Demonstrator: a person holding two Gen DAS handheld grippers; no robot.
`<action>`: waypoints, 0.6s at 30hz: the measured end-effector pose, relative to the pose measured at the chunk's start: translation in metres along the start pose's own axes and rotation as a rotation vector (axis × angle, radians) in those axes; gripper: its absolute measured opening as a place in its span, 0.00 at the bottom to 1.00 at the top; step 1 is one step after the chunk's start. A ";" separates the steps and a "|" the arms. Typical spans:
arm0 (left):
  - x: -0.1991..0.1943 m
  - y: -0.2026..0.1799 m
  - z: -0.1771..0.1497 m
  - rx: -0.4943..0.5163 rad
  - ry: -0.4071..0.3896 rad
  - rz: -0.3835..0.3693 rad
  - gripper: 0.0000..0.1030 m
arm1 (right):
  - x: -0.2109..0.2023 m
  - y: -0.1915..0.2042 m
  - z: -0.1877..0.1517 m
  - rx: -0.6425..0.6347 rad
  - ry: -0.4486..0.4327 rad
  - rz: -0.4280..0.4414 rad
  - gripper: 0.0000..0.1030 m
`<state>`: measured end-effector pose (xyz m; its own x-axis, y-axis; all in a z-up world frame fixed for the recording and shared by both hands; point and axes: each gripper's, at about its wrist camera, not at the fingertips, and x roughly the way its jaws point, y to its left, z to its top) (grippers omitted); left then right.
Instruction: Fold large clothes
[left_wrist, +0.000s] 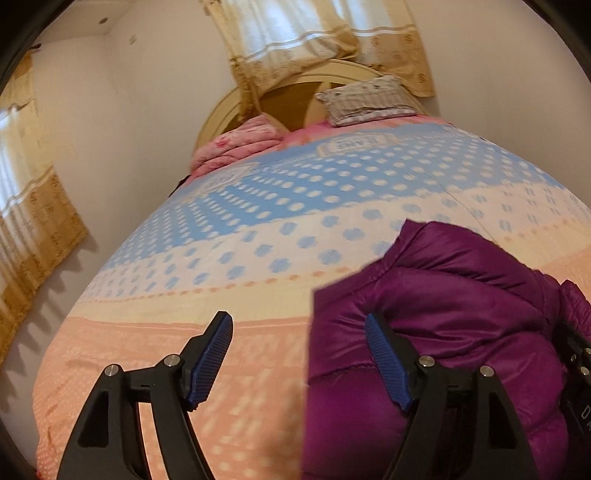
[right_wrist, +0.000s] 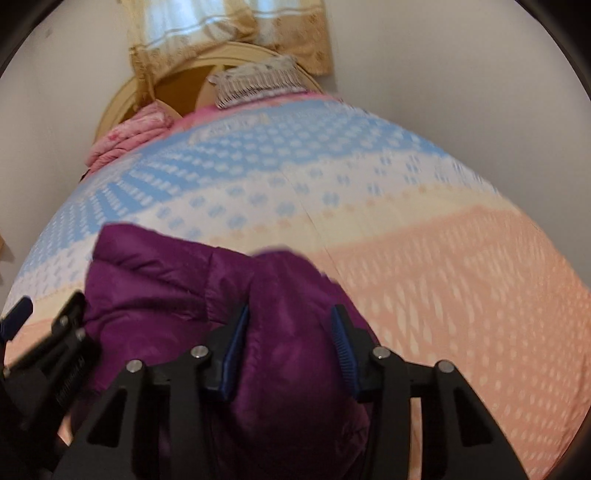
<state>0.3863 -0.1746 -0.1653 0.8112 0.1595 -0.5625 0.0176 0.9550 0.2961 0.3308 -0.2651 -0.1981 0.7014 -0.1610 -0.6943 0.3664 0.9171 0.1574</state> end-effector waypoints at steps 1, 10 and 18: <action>-0.002 -0.010 -0.002 0.024 -0.014 0.006 0.74 | -0.001 -0.004 -0.001 0.008 -0.005 -0.002 0.46; 0.000 -0.037 -0.014 0.075 -0.040 0.027 0.79 | 0.002 -0.031 -0.019 0.060 -0.016 -0.004 0.53; 0.027 -0.033 -0.012 0.029 0.046 -0.010 0.84 | 0.018 -0.029 -0.017 0.045 0.023 0.009 0.54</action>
<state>0.4004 -0.1987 -0.1990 0.7830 0.1618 -0.6006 0.0432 0.9491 0.3120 0.3221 -0.2885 -0.2275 0.6907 -0.1434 -0.7088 0.3874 0.9010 0.1952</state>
